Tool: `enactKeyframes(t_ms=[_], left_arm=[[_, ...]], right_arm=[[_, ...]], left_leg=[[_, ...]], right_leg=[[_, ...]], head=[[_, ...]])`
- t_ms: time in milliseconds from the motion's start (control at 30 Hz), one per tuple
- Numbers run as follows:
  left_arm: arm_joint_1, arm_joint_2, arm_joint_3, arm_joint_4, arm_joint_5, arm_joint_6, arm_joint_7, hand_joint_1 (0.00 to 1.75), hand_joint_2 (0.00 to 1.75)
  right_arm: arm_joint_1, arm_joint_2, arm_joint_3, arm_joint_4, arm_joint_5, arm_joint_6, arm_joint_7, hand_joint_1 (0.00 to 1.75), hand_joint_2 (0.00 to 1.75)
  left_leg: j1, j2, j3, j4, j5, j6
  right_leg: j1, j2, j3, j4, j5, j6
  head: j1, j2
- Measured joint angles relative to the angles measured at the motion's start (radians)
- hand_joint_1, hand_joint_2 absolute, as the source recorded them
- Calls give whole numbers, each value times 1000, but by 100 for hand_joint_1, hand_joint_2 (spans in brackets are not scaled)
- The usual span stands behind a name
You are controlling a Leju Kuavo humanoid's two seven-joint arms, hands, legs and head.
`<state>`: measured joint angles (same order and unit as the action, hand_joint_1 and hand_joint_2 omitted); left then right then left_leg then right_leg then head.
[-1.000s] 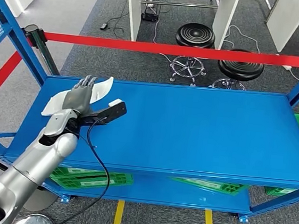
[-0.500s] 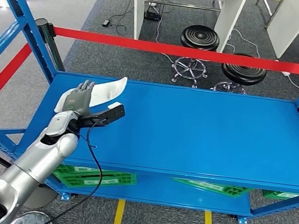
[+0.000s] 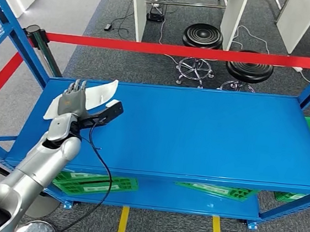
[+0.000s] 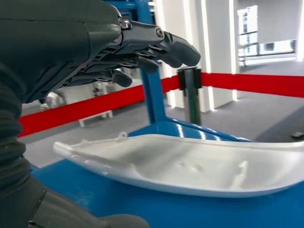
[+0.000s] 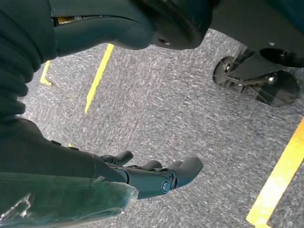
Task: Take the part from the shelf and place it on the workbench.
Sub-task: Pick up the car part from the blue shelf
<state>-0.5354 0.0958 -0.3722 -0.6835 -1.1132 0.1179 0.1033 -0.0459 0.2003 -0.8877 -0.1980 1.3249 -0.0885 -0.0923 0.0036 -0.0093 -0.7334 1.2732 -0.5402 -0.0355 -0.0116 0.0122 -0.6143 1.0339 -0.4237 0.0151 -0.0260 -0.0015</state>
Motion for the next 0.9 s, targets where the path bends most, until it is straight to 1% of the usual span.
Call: enactKeyframes(t_ms=[33, 67, 100, 133, 167, 200, 233, 300, 333, 367, 400, 467, 500, 533, 567, 600, 633, 667, 700, 733, 800, 833, 867, 900], left_arm=[[0, -2, 4, 9, -6, 1, 2, 0, 175], [-1, -3, 6, 17, -11, 2, 5, 0, 175], [-3, -4, 8, 24, -16, 2, 6, 0, 175], [-7, -4, 8, 30, -20, 2, 8, 0, 175], [-12, -5, 9, 35, -24, 3, 10, 0, 175], [-16, -7, 10, 41, -27, 3, 13, 0, 175], [-19, -8, 11, 47, -30, 4, 15, 0, 175], [-22, -11, 14, 59, -38, 5, 20, 0, 175], [-23, -13, 16, 65, -43, 7, 22, 0, 175], [-24, -14, 19, 70, -47, 8, 23, 0, 175], [-26, -17, 22, 75, -50, 9, 25, 0, 175], [-29, -20, 28, 86, -55, 8, 28, 0, 175], [-29, -21, 30, 92, -57, 7, 29, 0, 175], [-28, -22, 31, 98, -58, 6, 30, 0, 175], [-28, -22, 31, 103, -59, 5, 31, 0, 175], [-29, -23, 32, 107, -61, 4, 32, 0, 175], [-29, -23, 32, 111, -61, 4, 33, 0, 175], [-31, -24, 32, 114, -62, 3, 34, 0, 175], [-33, -24, 33, 118, -64, 2, 34, 0, 175], [-35, -24, 33, 121, -66, 1, 35, 0, 175], [-38, -23, 33, 128, -69, -2, 36, 0, 175], [-38, -24, 33, 131, -71, -3, 36, 0, 175], [-40, -25, 33, 134, -71, -4, 36, 0, 175], [-42, -25, 33, 137, -71, -6, 37, 0, 175]], right_arm=[[1, 0, 0, 0, 0, 0, 0, 0, 175], [1, 0, 0, 0, 0, 1, 0, 0, 175], [1, 0, 0, 0, 0, 2, 0, 0, 175], [0, 0, 0, 0, 0, 2, 0, 0, 175], [-1, 0, 0, 0, 0, 3, 0, 0, 175], [-1, 0, 0, 0, 0, 4, 0, 0, 175], [-1, 0, 0, 0, 0, 5, 0, 0, 175], [-1, 0, 0, 0, 0, 6, 0, 0, 175], [-1, 0, 0, 0, 0, 6, 0, 0, 175], [-1, 0, 0, 0, 0, 6, 0, 0, 175], [-1, 0, 0, 0, 0, 6, 0, 0, 175], [-1, 0, 0, 0, 1, 7, 0, 0, 175], [-1, 0, 0, 0, 1, 7, 0, 0, 175], [0, 0, 0, 0, 1, 7, 0, 0, 175], [0, 0, 0, 0, 1, 8, 0, 0, 175], [0, 0, 0, 0, 1, 8, 0, 0, 175], [-1, 0, 0, 0, 1, 8, 0, 0, 175], [-2, 0, 0, 0, 1, 8, 0, 0, 175], [-2, 1, 0, 0, 1, 9, 0, 0, 175], [-3, 1, 0, 0, 1, 9, 0, 0, 175], [-1, 2, 0, 0, 1, 10, 0, 0, 175], [0, 2, 0, 0, 1, 11, 0, 0, 175], [0, 2, 0, 0, 1, 11, 0, 0, 175], [-1, 2, 0, 0, 1, 11, -1, 0, 175]], left_leg=[[0, 0, -9, 17, 4, 1], [0, 0, 2, -6, 27, 3], [0, 0, 29, -60, 61, 7], [-1, 1, 64, -128, 94, 11], [-1, 1, 97, -194, 116, 14], [-2, 1, 118, -238, 125, 17], [-3, 1, 127, -260, 126, 20], [-3, 1, 128, -270, 125, 29], [-2, 1, 129, -273, 127, 34], [0, 1, 130, -276, 129, 40], [3, 2, 132, -278, 131, 45], [2, 2, 132, -278, 130, 49], [2, 2, 132, -278, 130, 50], [2, 2, 132, -278, 129, 50], [2, 1, 133, -277, 129, 49], [2, 1, 135, -277, 128, 47], [3, 1, 137, -277, 126, 44], [1, 0, 137, -274, 124, 40], [-1, -1, 136, -273, 124, 35], [-3, -1, 135, -272, 125, 31], [-4, -2, 132, -273, 128, 23], [-3, -1, 131, -271, 124, 19], [-2, -1, 124, -254, 111, 14], [-2, 0, 108, -217, 88, 9]], right_leg=[[0, 0, 0, 0, 0, 0], [0, 0, 1, 0, 0, 0], [0, 0, 2, 0, 0, 0], [1, 0, 3, 0, 0, 1], [3, 0, 2, 2, -1, 4], [5, 0, 0, 2, 0, 8], [6, 0, -2, 2, 0, 13], [5, -1, -5, -2, 3, 25], [4, -1, -9, 3, -2, 30], [4, -2, -20, 23, -16, 35], [3, -3, -39, 64, -40, 40], [2, -4, -99, 194, -100, 47], [2, -4, -126, 249, -117, 49], [2, -4, -139, 274, -118, 50], [2, -4, -132, 257, -99, 50], [2, -4, -106, 204, -66, 49], [1, -4, -71, 133, -34, 49], [1, -4, -36, 67, -12, 48], [0, -3, -12, 22, -1, 44], [1, -2, -1, 2, 0, 40], [3, 0, 0, 1, 0, 27], [2, 0, -1, 1, 1, 21], [1, 0, -1, 0, 2, 14], [-1, 0, 0, -1, 3, 8]], head=[[0, 0], [0, 0], [0, 0], [0, 0], [0, 0], [1, 0], [1, 0], [2, 0], [2, 0], [4, 0], [6, 0], [9, 0], [9, 0], [9, 0], [9, 0], [9, 0], [9, 0], [9, 0], [8, 0], [7, 0], [3, 0], [3, 0], [1, 0], [-1, 0]])
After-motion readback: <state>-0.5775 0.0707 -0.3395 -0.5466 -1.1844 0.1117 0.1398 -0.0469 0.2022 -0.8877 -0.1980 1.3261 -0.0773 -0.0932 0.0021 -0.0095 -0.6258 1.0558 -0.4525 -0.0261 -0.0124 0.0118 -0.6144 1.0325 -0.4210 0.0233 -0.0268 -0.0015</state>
